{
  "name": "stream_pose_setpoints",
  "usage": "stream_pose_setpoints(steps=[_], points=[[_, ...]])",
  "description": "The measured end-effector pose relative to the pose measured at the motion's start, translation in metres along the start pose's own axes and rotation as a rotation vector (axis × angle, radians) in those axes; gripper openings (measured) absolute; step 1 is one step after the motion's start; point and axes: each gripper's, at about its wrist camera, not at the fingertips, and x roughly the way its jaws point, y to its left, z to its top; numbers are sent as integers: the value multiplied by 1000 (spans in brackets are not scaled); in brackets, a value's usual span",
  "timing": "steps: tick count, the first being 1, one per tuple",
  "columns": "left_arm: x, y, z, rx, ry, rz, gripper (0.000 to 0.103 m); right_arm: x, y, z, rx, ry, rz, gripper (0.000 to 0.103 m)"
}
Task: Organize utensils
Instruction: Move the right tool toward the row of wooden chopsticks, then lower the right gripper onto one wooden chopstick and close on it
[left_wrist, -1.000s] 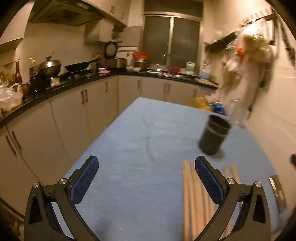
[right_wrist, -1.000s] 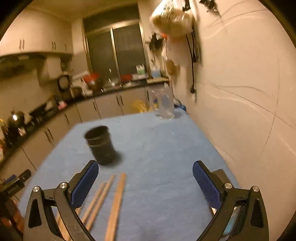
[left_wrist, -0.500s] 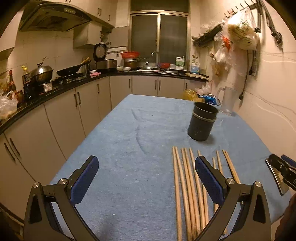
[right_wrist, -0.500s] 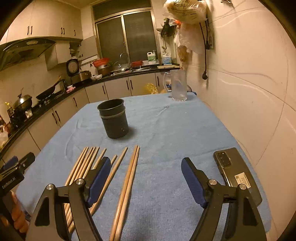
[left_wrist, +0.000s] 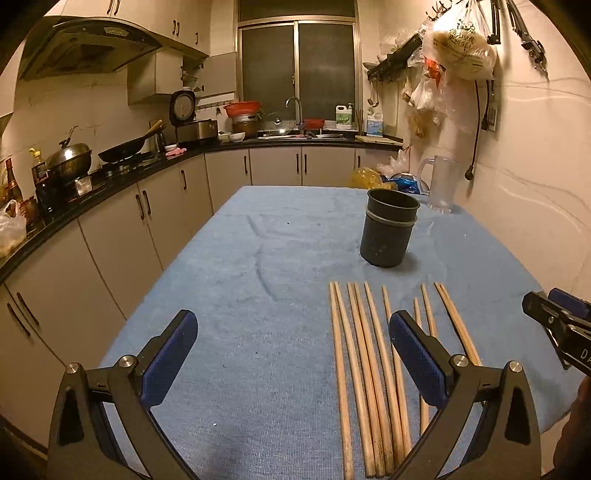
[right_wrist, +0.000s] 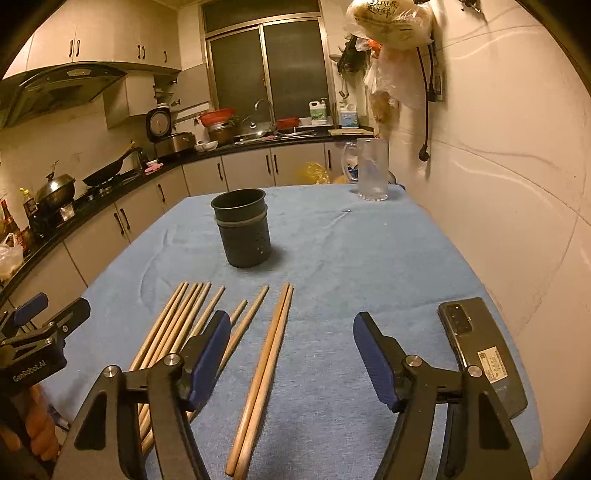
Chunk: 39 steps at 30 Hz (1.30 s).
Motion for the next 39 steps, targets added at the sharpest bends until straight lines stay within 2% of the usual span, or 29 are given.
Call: stream_pose_setpoints(steps=[23,32,35,39], points=[[21,7,-6,-31,71,-6,103,19,4,-3,-15,60,27,66],[26,14,-7,-43,84,-7,103,27,7,-2,-25,85,39,61],[33,22,-5,-66,115,-14,103,28,10,0,-43,90,64,53],[40,32,-2,-93,154,-24,102,30,13,8,-44,89,94,52]])
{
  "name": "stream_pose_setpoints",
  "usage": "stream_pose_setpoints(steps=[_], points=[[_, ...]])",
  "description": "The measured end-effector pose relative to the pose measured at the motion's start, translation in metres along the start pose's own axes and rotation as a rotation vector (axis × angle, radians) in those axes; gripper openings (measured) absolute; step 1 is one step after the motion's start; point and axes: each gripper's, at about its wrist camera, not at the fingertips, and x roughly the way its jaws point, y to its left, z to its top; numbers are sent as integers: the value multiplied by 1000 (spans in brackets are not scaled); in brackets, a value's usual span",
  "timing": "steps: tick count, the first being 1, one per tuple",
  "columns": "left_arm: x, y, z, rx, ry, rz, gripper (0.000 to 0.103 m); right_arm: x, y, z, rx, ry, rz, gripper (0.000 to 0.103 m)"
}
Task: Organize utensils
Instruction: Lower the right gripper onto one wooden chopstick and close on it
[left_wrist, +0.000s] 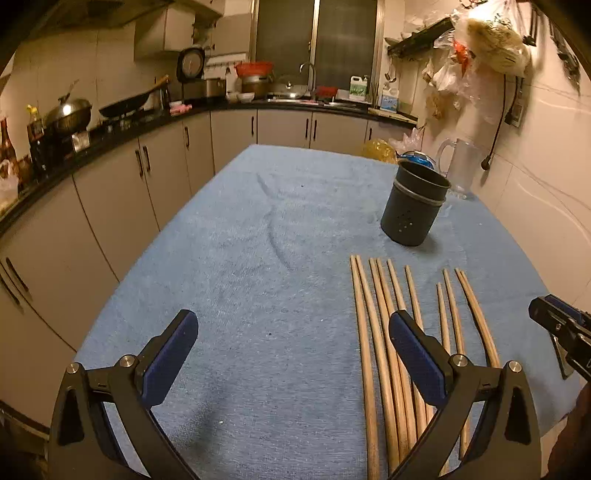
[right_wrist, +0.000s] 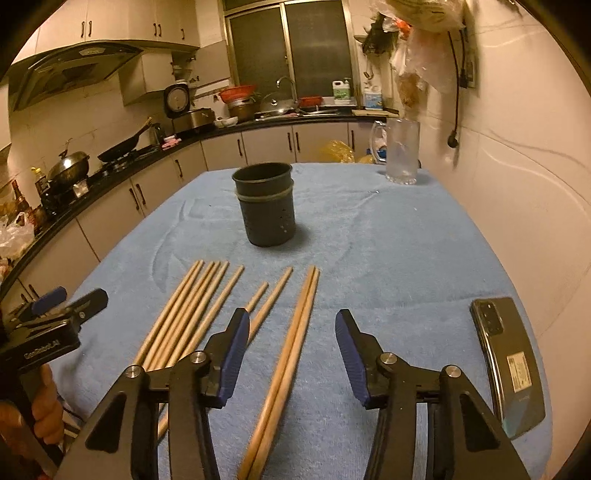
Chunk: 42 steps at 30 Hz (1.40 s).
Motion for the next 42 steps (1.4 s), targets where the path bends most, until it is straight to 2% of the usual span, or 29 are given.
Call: stream_pose_setpoints(steps=[3,7,10,11,12,13,15,17,20,26,28,33,35,37,42], points=[[3,5,6,-6,19,-16,101,9,-4,8,43,54,55,51],[9,4,14,9,48,-26,92,23,-11,21,107,135,137,48],[17,3,24,16,104,-58,76,33,-12,34,125,185,165,45],[21,2,27,16,126,-75,69,36,-12,39,128,211,177,40],[26,1,30,19,162,-103,64,40,-11,44,137,230,192,29],[33,1,34,18,200,-130,57,45,-11,49,156,254,213,27],[45,0,41,11,270,-173,55,57,-7,58,172,310,238,26],[53,-2,44,8,311,-195,33,71,-4,64,197,356,258,26],[67,-2,47,6,374,-202,25,95,6,63,193,439,254,23],[72,7,49,-19,398,-198,25,141,17,56,181,574,175,22],[73,9,50,-14,403,-197,25,147,16,54,196,593,169,22],[80,9,57,0,423,-203,25,167,27,50,145,649,95,20],[83,9,59,-3,433,-209,25,170,34,52,111,642,82,19],[91,6,61,-2,466,-228,25,171,44,52,74,633,80,9],[106,-6,60,11,518,-254,25,166,44,53,108,588,151,7]])
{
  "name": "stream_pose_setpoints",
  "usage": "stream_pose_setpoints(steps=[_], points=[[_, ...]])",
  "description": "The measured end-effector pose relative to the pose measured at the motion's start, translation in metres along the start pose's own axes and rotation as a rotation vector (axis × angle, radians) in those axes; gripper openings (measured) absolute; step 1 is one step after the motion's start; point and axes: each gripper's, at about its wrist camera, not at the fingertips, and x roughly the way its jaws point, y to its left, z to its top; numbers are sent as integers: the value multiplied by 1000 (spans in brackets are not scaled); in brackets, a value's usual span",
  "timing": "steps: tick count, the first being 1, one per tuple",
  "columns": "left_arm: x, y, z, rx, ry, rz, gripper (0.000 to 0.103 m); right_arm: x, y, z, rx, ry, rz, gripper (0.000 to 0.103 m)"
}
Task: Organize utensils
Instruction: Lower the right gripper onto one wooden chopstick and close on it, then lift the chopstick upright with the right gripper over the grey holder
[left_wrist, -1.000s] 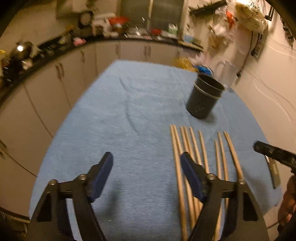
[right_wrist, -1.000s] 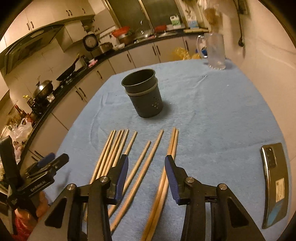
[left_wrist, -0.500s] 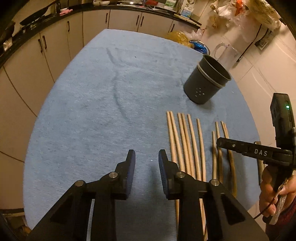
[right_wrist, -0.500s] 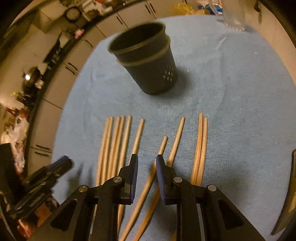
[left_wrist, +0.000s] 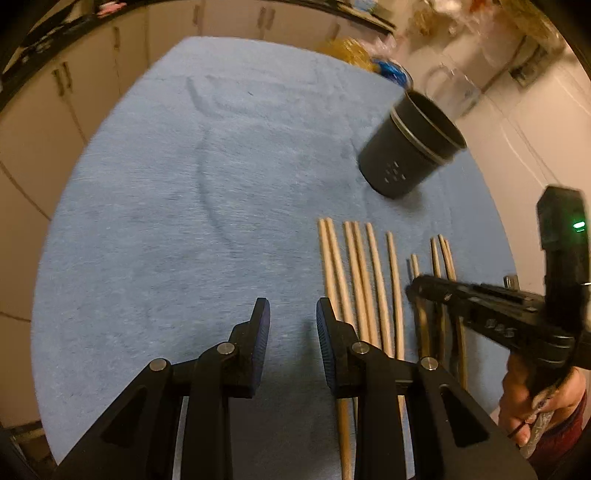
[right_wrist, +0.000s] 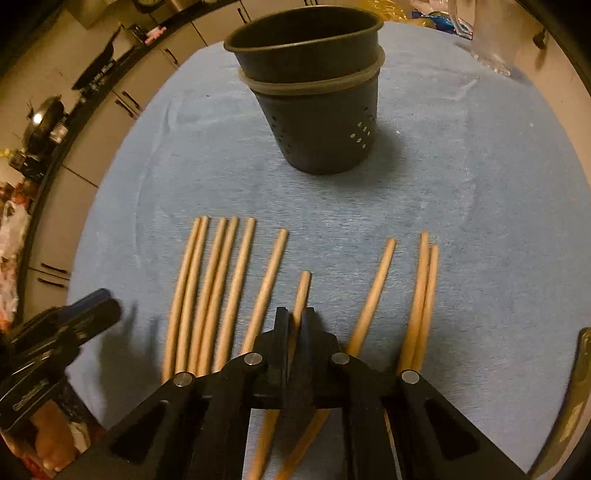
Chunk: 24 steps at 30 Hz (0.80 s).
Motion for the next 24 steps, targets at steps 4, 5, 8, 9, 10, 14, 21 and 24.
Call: stream_pose_setpoints(steps=[4,5,8,9,10,14,21,24], points=[[14,-10,7,11,38,5,25,-18,-9,-2,25,-64,54,7],[17,-13,9,9,41,13,25,-23,-11,-3,28,-78,64,7],[26,-20,14,15,55,36,25,-34,-18,-8,36,-100,83,7],[27,-21,15,18,57,42,25,-37,-19,-10,36,-105,90,7],[30,-24,16,28,56,63,25,-40,-20,-11,38,-110,97,7],[40,-30,20,37,72,88,24,-46,-18,-14,34,-134,112,7],[52,-50,31,106,58,236,7,-65,-35,-21,45,-162,128,7],[47,-46,29,86,29,208,6,-74,-31,-22,38,-193,128,7]])
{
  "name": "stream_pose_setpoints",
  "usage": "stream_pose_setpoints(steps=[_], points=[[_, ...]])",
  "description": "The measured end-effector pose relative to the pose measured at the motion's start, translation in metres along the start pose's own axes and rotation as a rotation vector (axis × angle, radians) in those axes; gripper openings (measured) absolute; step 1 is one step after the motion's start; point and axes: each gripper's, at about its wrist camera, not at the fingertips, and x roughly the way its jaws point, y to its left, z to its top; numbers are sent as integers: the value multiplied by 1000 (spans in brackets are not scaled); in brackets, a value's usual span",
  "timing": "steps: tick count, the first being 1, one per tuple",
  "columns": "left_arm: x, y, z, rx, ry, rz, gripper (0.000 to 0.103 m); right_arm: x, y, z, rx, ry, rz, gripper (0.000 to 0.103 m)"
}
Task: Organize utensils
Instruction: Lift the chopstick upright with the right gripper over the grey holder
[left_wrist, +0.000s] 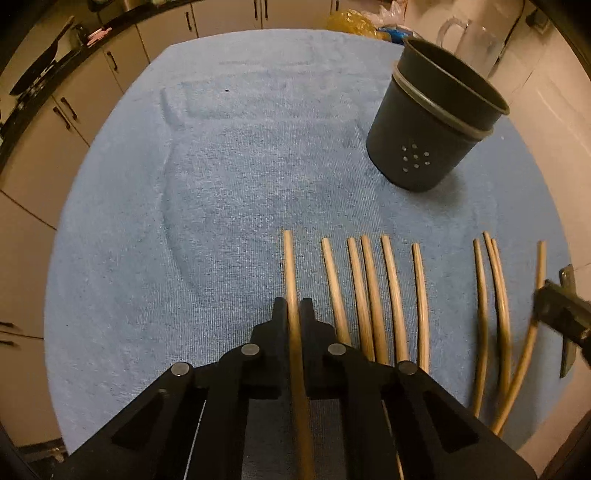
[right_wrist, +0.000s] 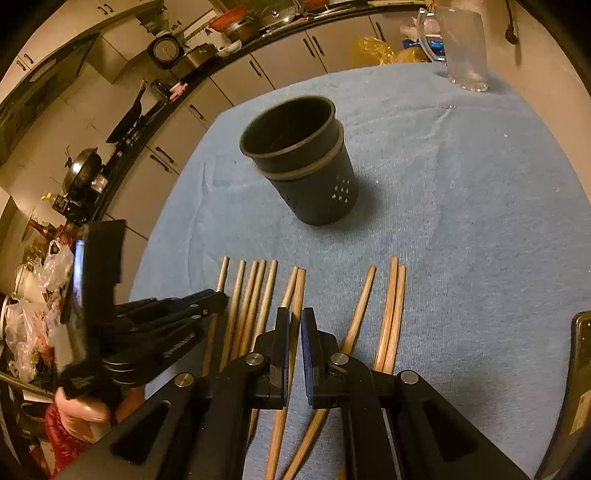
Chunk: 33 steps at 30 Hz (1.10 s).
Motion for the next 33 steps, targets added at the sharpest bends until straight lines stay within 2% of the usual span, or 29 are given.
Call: stream_pose_setpoints(steps=[5,8,11,17,21,33], points=[[-31,14,-21,-29,-114,-103,6,-24,10,4,-45,-83,-10,7],[-69,20,-30,-39,-238,-137,6,-42,14,7,-56,-147,12,7],[-109,20,-40,-29,-362,-135,6,-61,20,5,-74,-224,23,6],[-164,10,-53,-6,-508,-123,6,-99,36,-2,-140,-371,26,6],[-186,6,-58,9,-545,-120,6,-114,41,-6,-164,-425,25,6],[-194,-2,-24,17,-583,-114,6,-129,37,0,-138,-473,42,6]])
